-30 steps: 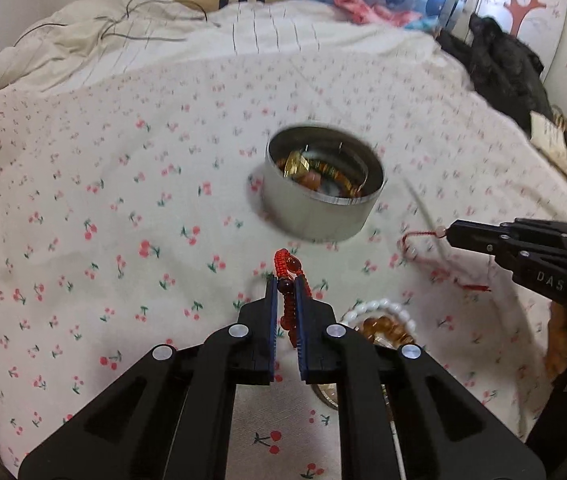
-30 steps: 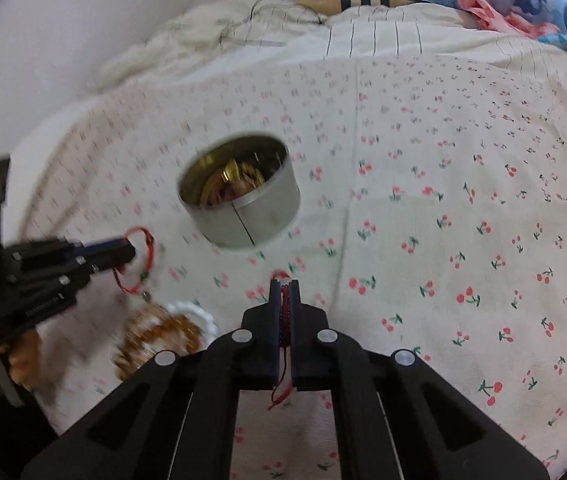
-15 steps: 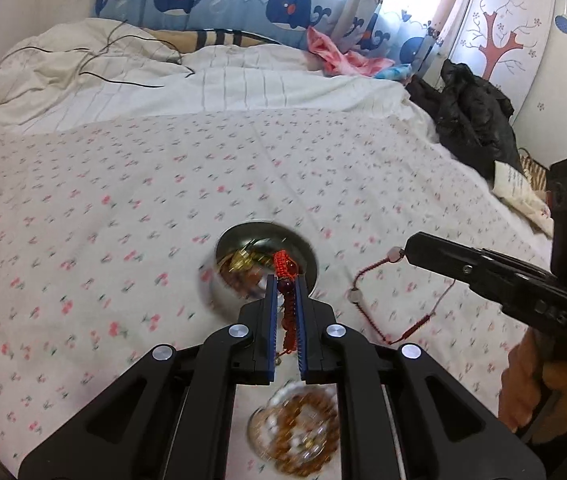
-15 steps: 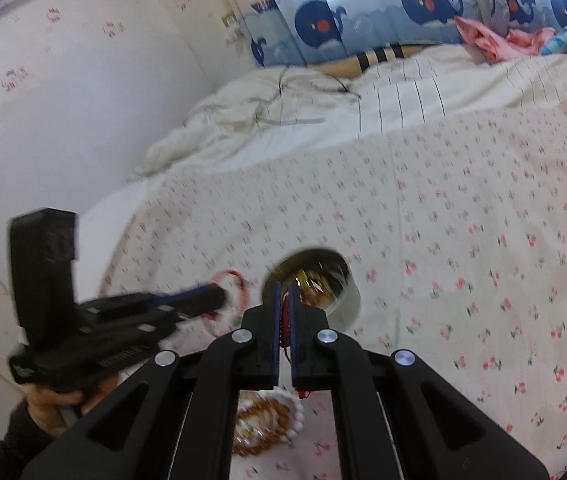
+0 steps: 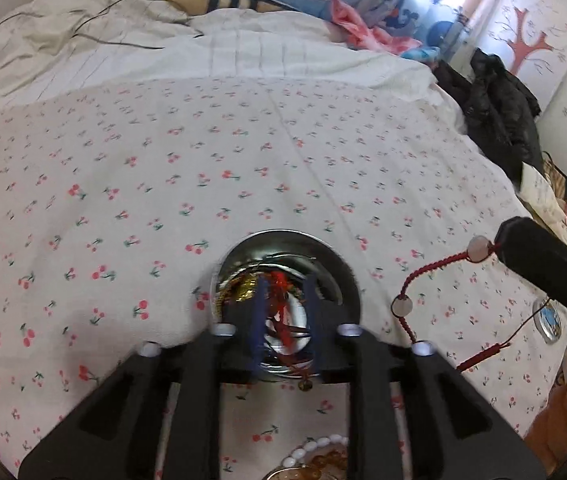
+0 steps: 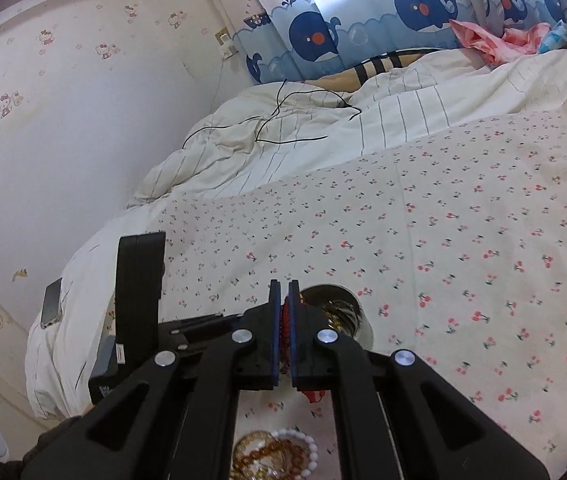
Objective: Organize jewelry
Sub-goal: 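Carry both red bracelets over the tin and open both tools to drop them, then move the left tool to the amber bead bracelet and the right tool to the pale bracelets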
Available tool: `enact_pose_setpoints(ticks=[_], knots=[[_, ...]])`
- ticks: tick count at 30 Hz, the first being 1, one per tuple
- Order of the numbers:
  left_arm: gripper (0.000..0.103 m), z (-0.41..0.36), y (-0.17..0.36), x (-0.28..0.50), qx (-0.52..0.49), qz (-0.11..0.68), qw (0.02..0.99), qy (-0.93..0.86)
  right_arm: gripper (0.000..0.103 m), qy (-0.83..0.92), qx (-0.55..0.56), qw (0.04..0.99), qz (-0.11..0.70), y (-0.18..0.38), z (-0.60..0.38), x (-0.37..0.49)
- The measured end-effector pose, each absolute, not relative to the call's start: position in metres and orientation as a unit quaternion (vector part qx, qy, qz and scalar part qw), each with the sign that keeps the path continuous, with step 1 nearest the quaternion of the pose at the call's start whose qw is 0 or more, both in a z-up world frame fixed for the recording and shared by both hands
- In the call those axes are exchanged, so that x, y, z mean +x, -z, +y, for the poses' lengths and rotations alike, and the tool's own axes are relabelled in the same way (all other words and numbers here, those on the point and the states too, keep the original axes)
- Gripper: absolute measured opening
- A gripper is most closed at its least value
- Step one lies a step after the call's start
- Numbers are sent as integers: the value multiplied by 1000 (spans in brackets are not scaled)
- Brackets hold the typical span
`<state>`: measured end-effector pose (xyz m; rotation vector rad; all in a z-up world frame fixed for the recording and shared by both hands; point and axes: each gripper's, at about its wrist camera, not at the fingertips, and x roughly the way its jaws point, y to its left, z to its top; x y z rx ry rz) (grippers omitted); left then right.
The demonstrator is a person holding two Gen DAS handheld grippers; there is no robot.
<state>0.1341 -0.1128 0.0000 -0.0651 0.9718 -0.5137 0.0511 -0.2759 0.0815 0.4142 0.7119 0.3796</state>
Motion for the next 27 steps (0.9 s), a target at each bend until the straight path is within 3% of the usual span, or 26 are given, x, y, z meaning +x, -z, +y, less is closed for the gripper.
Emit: enact_pose_setpoints(ticks=[2, 9, 10, 11, 12, 17, 20, 27], knots=[[43, -105, -5, 132, -37, 454, 857, 239, 4, -187, 208, 897, 344, -79, -273, 58], [50, -53, -22, 128, -69, 437, 875, 196, 5, -194, 243, 873, 375, -49, -264, 87], [50, -48, -21, 127, -65, 440, 875, 190, 10, -184, 236, 869, 394, -42, -263, 92], [50, -44, -19, 124, -58, 442, 876, 183, 32, -159, 224, 866, 419, -30, -263, 96], [51, -41, -18, 121, -51, 444, 877, 178, 40, -142, 220, 866, 427, -24, -266, 96], [55, -37, -2, 92, -8, 458, 873, 166, 44, -116, 185, 880, 423, -29, -270, 83], [58, -44, 11, 75, 15, 470, 866, 170, 54, -111, 152, 884, 429, -29, -269, 70], [58, -50, 28, 53, 60, 483, 854, 182, 54, -144, 19, 857, 494, -6, -243, 28]])
